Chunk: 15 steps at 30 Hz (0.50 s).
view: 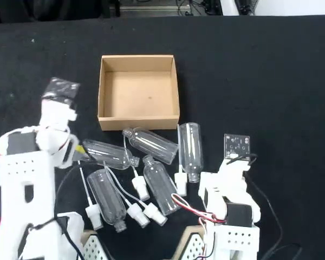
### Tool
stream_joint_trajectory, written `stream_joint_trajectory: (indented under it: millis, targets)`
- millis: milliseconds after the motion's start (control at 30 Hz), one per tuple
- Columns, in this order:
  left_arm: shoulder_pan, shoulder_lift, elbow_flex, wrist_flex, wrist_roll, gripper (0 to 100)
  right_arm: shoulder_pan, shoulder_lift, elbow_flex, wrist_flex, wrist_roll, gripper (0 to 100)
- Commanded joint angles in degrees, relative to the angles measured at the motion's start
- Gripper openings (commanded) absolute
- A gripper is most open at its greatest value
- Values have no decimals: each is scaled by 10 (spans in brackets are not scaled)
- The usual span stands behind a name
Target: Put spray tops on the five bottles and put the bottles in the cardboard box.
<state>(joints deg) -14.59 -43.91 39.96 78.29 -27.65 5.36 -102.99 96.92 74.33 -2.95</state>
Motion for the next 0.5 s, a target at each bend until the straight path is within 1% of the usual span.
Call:
stream_joint_trajectory:
  millis: [0,100,200,467]
  targets:
    - [58,55,-58,5,-41,230,-3,-56,-5,4,-3,11]
    - [85,81,-58,5,-117,230,-3,-56,-5,4,-3,11]
    - [97,101,-59,5,-173,233,-3,-56,-5,4,-3,11]
    - [99,153,-60,2,-272,236,-3,-56,-5,4,-3,11]
